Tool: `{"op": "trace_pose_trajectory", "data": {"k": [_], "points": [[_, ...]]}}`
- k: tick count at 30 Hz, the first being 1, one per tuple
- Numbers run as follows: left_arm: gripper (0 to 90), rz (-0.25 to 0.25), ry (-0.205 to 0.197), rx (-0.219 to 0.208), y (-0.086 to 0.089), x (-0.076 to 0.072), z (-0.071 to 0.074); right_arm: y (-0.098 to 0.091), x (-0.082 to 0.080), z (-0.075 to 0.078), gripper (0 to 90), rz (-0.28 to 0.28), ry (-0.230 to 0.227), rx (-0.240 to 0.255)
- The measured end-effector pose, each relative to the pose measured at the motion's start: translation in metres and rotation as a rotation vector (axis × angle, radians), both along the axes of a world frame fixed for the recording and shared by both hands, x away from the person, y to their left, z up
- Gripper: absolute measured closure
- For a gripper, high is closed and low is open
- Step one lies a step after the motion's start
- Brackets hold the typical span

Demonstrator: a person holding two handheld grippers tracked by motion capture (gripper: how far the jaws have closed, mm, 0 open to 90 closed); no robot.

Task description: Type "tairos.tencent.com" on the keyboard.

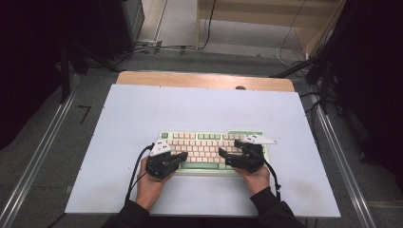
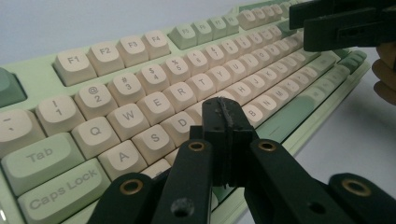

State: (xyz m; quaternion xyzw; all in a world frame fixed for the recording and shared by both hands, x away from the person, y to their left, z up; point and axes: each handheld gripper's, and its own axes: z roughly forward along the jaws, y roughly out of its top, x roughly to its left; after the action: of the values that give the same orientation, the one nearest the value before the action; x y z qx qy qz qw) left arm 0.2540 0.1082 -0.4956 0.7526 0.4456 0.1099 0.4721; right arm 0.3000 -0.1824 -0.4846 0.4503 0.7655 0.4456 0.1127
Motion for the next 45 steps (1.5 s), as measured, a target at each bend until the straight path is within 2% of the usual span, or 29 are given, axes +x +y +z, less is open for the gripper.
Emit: {"op": "trace_pose_trajectory", "data": {"k": [9,15,18,22,23,24,26,28,29,31,35,38,45], "points": [[90.0,-0.004,0.009,0.03,-0.006,0.002,-0.003,0.0,0.0,-0.001,20.3,-0.001,0.006,-0.005],[90.0,-0.005,0.009,0.036,-0.007,0.003,-0.004,-0.001,-0.001,-0.001,20.6,-0.003,0.005,-0.008],[90.0,-0.005,0.022,0.048,-0.009,0.004,-0.005,-0.002,-0.001,-0.001,20.6,-0.006,0.007,-0.008],[90.0,-0.008,0.024,0.032,-0.008,0.005,-0.004,-0.003,-0.002,-0.001,21.7,-0.008,0.007,-0.008],[88.0,-0.005,0.017,0.018,-0.007,0.004,-0.002,-0.003,-0.002,-0.001,23.3,-0.008,0.004,-0.005],[80.3,0.006,0.006,0.006,-0.005,0.004,0.0,-0.004,-0.003,-0.001,24.5,-0.005,-0.005,-0.006],[65.5,0.043,-0.04,-0.013,-0.001,0.001,0.006,-0.005,-0.004,0.0,29.8,-0.005,-0.013,-0.003],[49.1,0.103,-0.084,-0.021,0.004,-0.001,0.011,-0.006,-0.004,0.001,36.2,-0.006,-0.02,0.002],[42.4,0.129,-0.094,-0.024,0.007,-0.001,0.012,-0.006,-0.005,0.001,40.7,-0.001,-0.025,0.004],[36.6,0.166,-0.098,-0.029,0.014,-0.001,0.013,-0.006,-0.005,0.002,50.2,0.008,-0.038,-0.001],[33.4,0.205,-0.083,-0.025,0.02,-0.001,0.01,-0.001,-0.006,0.002,76.1,0.026,-0.062,-0.023],[33.5,0.225,-0.081,-0.015,0.022,-0.001,0.009,0.004,-0.005,0.002,87.4,0.04,-0.064,-0.032],[34.1,0.263,-0.092,-0.014,0.027,-0.006,0.009,0.016,0.001,-0.001,87.7,0.069,-0.059,-0.06]]}}
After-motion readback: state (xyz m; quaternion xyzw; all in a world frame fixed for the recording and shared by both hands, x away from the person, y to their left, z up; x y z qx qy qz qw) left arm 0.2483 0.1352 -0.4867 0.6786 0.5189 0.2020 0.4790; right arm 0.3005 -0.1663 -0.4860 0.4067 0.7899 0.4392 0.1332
